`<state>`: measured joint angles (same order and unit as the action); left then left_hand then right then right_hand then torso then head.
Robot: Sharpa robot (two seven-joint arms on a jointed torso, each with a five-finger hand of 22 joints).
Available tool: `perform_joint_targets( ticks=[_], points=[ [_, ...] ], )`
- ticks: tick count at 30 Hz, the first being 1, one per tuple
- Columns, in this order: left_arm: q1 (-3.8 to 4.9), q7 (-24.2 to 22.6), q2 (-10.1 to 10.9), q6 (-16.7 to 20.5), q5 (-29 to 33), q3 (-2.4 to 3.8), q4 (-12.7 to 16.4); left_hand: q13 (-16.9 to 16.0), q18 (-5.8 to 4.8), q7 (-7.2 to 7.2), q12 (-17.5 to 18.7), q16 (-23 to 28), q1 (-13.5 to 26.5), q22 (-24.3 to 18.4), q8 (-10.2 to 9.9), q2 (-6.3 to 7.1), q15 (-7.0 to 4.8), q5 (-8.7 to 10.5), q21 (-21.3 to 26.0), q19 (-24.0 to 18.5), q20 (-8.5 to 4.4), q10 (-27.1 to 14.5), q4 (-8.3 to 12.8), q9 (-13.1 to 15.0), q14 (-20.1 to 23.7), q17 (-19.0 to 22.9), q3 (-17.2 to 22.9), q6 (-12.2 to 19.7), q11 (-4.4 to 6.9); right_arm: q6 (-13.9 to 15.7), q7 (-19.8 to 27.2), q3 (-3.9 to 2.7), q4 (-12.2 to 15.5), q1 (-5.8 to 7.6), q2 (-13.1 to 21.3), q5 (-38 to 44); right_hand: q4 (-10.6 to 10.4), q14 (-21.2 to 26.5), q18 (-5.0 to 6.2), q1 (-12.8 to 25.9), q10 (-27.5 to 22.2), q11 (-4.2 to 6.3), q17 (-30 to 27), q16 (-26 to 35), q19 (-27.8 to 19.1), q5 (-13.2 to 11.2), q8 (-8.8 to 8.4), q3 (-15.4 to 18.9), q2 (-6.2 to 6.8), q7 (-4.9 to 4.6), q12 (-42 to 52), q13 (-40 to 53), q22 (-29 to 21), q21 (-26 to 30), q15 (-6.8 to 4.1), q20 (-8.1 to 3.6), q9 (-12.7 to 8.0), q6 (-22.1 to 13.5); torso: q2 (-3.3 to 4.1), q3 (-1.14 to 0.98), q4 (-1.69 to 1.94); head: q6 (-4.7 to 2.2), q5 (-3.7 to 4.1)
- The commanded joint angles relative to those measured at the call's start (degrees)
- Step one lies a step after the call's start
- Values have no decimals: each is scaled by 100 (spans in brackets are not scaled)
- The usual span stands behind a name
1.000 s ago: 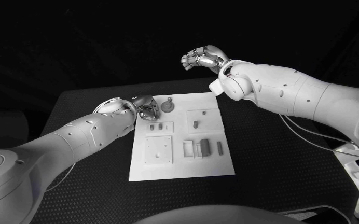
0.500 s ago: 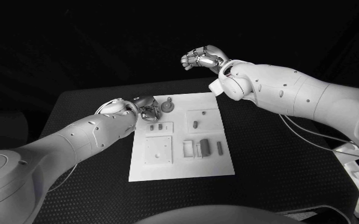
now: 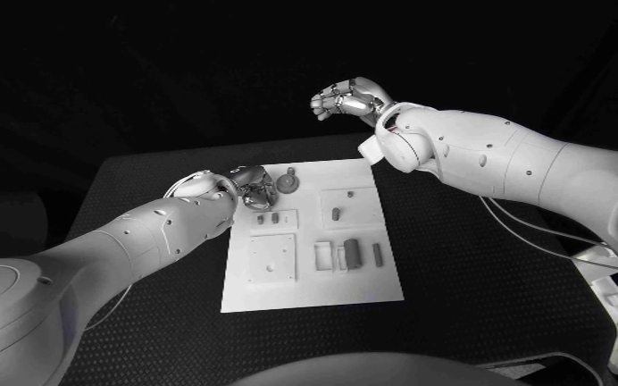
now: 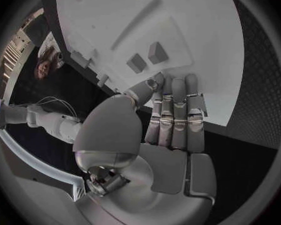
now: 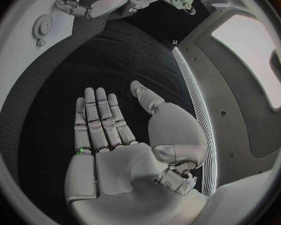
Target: Assemble the parts on the task board
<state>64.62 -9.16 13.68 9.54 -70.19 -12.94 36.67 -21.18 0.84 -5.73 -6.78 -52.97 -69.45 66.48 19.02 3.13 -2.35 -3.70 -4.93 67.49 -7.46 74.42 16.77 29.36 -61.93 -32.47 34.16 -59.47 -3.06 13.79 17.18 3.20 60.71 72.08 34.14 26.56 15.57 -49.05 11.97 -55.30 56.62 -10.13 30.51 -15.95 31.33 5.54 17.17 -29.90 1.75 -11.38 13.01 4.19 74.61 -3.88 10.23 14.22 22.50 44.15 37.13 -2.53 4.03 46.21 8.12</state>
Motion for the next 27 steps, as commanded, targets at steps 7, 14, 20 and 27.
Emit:
perform_joint_targets(
  ticks=[7, 14, 20, 27],
  points=[
    [-72, -64, -7, -269, 37, -31, -14, 3, -73, -48, 30, 29, -10, 14, -18, -56, 15, -25, 36, -9, -22, 6, -8, 5, -2, -15, 30, -58, -17, -67, 51, -3, 4, 1, -2, 30, -12, 38, -31, 49, 19, -10, -6, -21, -37, -6, 31, -5, -12, -108, -37, 2, 10, 12, 17, 8, -7, -35, 1, 3, 4, 12, -8],
    [-75, -158, -3, -423, 249, -30, 32, 40, -75, -248, 201, 104, 73, 70, -294, -12, 91, 46, 88, -106, 30, -227, -13, -93, 100, -75, -95, 430, -134, -64, 53, -3, 11, 1, -5, 30, -13, 38, -31, 50, 20, -10, -7, -23, -37, -6, 32, -5, -13, -108, -37, 2, 11, 12, 17, 8, -8, -35, 1, 2, 2, 16, -4],
    [-74, -111, 8, -412, 299, -29, -13, 51, -53, -235, 255, 128, 178, 98, -467, 37, 120, 62, 94, -131, 59, -308, -21, -174, 124, -125, -196, 780, -172, -61, 50, -3, 3, 1, -1, 30, -12, 38, -31, 50, 20, -10, -7, -23, -37, -7, 32, -5, -11, -108, -38, 2, 11, 12, 17, 8, -8, -36, -4, -3, -1, 14, -13],
    [-74, -70, 21, -491, 328, -28, -49, 61, -38, -254, 281, 156, 213, 104, -550, 76, 141, 64, 100, -154, 78, -383, -21, -222, 150, -150, -242, 983, -199, -61, 50, -3, -1, 0, -2, 30, -11, 39, -32, 50, 20, -10, -8, -23, -38, -7, 32, -4, -8, -108, -39, 2, 11, 13, 18, 8, -9, -37, -3, 3, 3, 14, -8]
  ],
)
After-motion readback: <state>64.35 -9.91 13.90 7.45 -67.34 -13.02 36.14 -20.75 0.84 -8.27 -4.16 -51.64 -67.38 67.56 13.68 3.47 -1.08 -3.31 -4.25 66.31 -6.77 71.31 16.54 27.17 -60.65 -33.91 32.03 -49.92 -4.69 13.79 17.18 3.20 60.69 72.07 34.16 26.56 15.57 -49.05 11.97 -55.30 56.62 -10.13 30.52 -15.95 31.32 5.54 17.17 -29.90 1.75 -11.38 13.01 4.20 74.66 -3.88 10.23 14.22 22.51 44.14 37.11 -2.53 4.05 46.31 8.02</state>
